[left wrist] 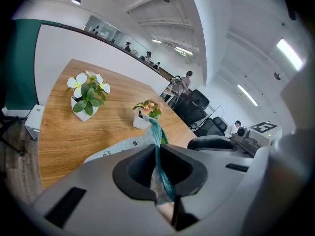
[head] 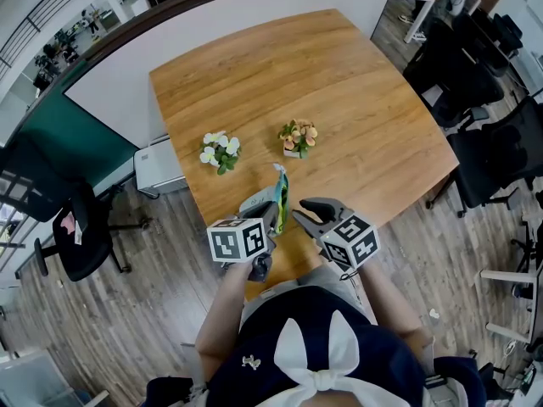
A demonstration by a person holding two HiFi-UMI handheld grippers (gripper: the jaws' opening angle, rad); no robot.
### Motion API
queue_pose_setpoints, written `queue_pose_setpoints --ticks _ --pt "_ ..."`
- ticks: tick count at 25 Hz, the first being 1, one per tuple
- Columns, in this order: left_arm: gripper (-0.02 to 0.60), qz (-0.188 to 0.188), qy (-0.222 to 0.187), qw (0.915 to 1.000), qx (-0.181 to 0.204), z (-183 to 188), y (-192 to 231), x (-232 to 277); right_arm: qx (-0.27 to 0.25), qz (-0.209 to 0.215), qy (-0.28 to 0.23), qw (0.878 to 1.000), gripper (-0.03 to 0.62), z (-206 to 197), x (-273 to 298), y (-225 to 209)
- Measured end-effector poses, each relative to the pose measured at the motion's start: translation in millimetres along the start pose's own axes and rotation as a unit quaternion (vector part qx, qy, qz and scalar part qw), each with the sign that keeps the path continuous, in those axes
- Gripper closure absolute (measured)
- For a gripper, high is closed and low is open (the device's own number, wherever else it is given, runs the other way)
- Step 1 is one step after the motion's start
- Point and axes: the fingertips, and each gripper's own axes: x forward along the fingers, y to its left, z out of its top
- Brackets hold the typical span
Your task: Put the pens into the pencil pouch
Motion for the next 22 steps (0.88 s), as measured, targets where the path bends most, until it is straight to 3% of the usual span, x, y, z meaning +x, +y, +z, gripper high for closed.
queue_pose_setpoints --ticks 10,17,22 --pt "0.535 0.01 0.032 0.9994 0.01 -27.1 0.9 41.3 0.03 -0.023 0.008 0.999 0.487 -23.8 -10.8 -18.9" --pt "0.535 0.049 0.063 0.9967 0.009 -51.5 22.3 79.2 0.056 -0.042 0.01 0.998 0.49 -41.7 -18.9 -37.0" --pt "0.535 0.052 0.081 0.9954 0.0 -63.1 29.4 88.6 0.066 -0.045 0.013 0.997 0.491 -50.0 -19.0 -39.2"
